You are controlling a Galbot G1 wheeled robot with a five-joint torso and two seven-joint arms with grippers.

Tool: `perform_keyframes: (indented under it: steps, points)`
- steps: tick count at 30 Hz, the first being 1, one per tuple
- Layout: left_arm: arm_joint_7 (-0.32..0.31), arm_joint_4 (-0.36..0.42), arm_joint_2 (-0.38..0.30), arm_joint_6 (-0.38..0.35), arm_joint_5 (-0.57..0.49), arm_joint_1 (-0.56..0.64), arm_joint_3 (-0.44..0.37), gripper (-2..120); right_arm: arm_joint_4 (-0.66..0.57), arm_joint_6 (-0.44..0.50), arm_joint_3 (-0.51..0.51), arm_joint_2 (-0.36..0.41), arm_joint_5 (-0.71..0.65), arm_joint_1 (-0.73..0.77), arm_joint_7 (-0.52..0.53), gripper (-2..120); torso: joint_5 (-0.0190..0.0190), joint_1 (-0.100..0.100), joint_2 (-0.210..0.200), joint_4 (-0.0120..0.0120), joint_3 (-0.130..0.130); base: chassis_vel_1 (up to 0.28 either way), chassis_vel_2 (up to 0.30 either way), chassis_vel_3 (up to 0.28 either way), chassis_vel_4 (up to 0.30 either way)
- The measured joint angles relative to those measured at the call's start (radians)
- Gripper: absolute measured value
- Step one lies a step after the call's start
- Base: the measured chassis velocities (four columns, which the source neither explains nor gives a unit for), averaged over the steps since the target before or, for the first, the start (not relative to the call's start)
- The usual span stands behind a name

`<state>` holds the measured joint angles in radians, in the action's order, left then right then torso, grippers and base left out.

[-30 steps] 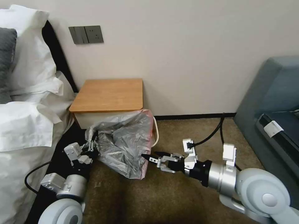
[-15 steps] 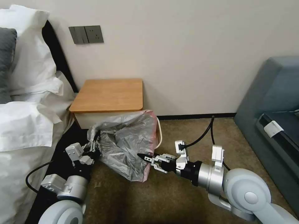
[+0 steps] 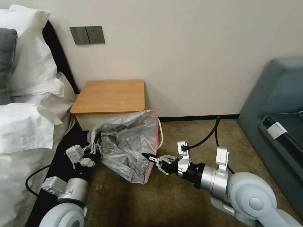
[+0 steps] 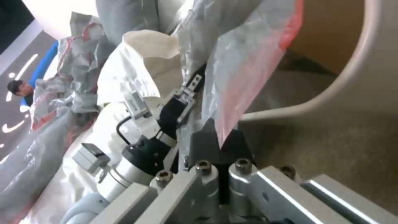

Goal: Pick up the garbage bag from the table and place it over the trash can.

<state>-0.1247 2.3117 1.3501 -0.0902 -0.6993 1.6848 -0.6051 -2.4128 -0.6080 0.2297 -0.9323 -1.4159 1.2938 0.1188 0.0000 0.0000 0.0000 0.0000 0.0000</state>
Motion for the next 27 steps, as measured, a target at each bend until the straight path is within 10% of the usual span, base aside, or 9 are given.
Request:
perform_keyframes:
  steps: [27]
  points:
    - [-0.010,0.005,-0.001,0.009,-0.083,0.023,-0.033,8,0.043,0.080,0.102,-0.101,0.100,-0.004,0.003,0,0.0001,0.000,0.000,0.0000,0.000,0.000,0.000,0.000,0.000]
